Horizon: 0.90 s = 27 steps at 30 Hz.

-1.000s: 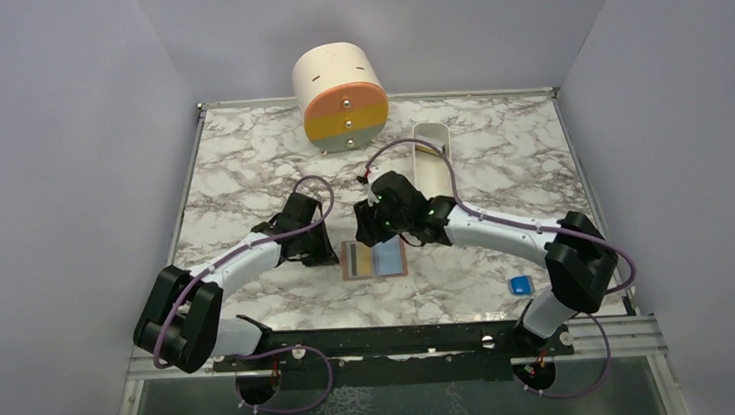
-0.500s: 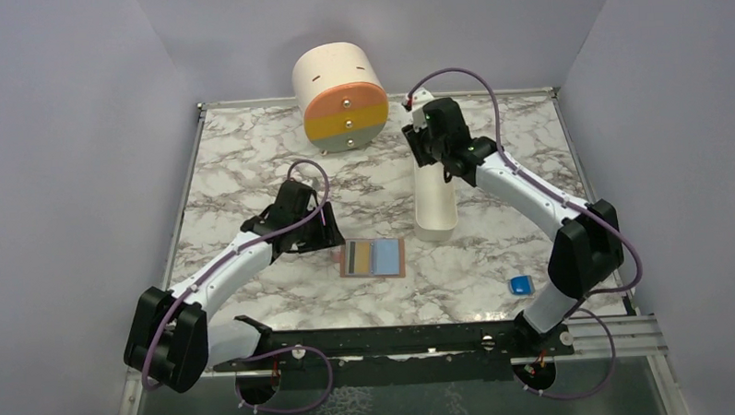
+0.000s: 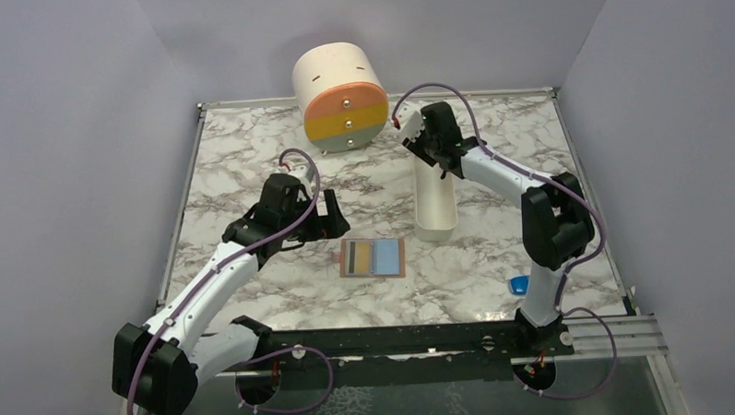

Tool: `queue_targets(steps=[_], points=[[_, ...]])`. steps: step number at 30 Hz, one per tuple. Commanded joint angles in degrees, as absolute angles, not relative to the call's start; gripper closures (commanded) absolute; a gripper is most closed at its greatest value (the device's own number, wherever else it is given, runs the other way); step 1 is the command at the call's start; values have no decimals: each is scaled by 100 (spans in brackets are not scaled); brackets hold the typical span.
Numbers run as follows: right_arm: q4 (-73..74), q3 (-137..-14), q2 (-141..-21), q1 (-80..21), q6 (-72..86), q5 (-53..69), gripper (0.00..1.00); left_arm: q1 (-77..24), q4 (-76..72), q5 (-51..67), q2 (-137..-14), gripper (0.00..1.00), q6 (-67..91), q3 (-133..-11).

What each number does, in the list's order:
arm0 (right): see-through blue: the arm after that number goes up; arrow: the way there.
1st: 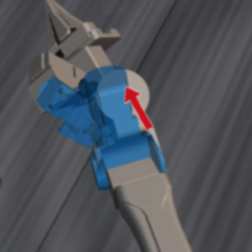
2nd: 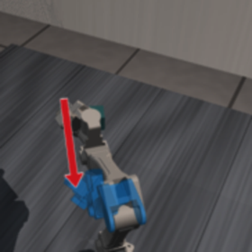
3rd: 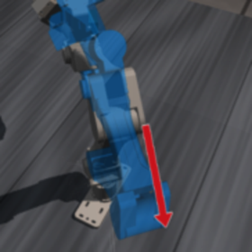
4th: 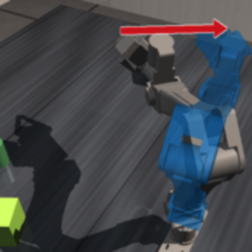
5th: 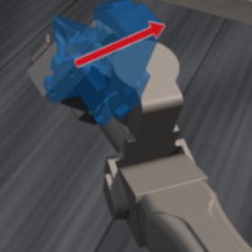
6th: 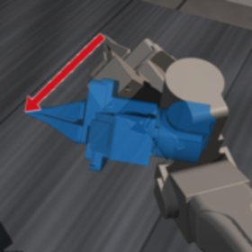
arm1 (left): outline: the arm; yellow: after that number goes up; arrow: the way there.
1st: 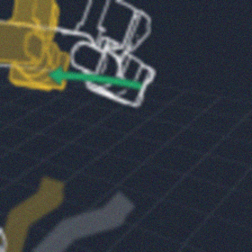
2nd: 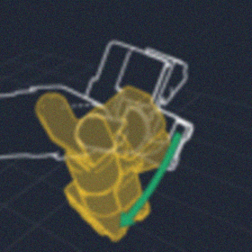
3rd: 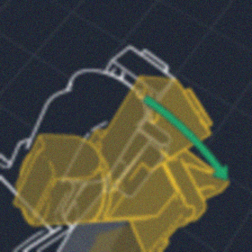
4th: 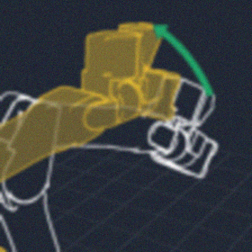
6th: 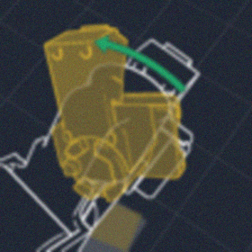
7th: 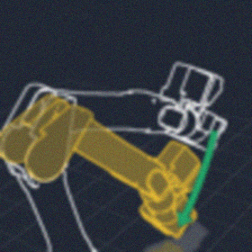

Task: Put the credit cards into the card holder
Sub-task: Pick up the credit card from the storage box.

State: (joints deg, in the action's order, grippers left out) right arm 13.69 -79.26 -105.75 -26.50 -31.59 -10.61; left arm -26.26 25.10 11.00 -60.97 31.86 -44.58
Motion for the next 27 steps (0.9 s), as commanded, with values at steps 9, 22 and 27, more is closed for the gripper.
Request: queue_targets(steps=[9, 22, 27], points=[[990, -8522, -11530, -2461, -3993, -1105, 57, -2606, 2558, 461, -5046, 1, 2892, -4157], [328, -8570, -11986, -2443, -4317, -1617, 61, -2603, 2666, 335, -5095, 1, 2889, -4153], [310, -8529, -12054, -2443, -4300, -1619, 57, -2603, 2663, 363, -5151, 1, 2892, -4158]])
